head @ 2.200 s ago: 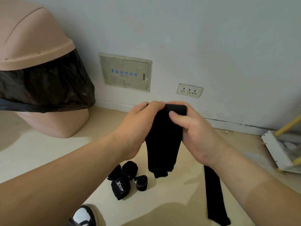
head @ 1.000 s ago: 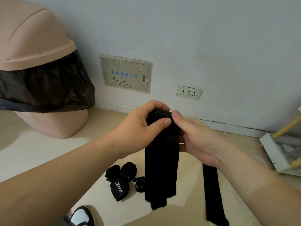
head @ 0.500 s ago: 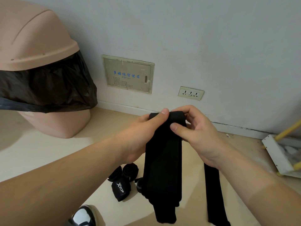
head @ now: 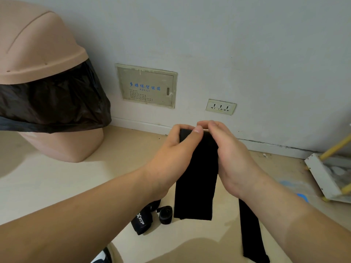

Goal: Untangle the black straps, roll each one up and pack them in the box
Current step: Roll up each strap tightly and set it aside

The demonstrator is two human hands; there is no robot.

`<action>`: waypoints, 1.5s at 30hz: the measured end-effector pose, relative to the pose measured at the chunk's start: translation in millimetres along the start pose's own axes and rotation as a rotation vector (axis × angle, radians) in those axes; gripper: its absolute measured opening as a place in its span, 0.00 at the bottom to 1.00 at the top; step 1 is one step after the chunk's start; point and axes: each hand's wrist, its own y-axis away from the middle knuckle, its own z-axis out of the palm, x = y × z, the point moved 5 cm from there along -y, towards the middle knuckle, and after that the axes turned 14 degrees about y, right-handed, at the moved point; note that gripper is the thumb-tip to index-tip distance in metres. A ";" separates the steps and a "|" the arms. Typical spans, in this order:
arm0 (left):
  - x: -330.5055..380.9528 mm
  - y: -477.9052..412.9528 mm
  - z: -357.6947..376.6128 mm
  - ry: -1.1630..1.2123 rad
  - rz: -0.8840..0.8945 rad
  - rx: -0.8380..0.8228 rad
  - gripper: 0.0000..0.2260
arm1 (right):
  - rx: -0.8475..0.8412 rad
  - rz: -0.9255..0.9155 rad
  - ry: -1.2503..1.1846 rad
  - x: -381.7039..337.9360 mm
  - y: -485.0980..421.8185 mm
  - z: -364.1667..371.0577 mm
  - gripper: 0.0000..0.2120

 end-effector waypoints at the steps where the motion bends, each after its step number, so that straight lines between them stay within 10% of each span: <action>1: -1.8 0.6 0.8 -0.011 -0.005 -0.003 0.12 | -0.008 0.012 -0.005 -0.3 -0.1 -1.1 0.13; 15: 25.3 0.3 -9.2 -0.375 0.279 -0.115 0.09 | -0.243 0.028 0.335 -10.8 3.2 -8.8 0.34; 26: -1.8 -4.8 -17.8 -0.022 -0.184 -0.027 0.26 | -0.077 -0.105 0.198 -5.8 -1.0 -9.2 0.08; 33: -4.3 -7.1 -18.1 0.034 -0.237 -0.052 0.27 | -0.099 -0.290 0.257 -8.5 -1.8 -7.5 0.21; 45: 14.2 -7.2 -22.5 -0.092 0.056 -0.032 0.14 | -0.274 0.115 0.172 -2.0 -2.0 -6.2 0.28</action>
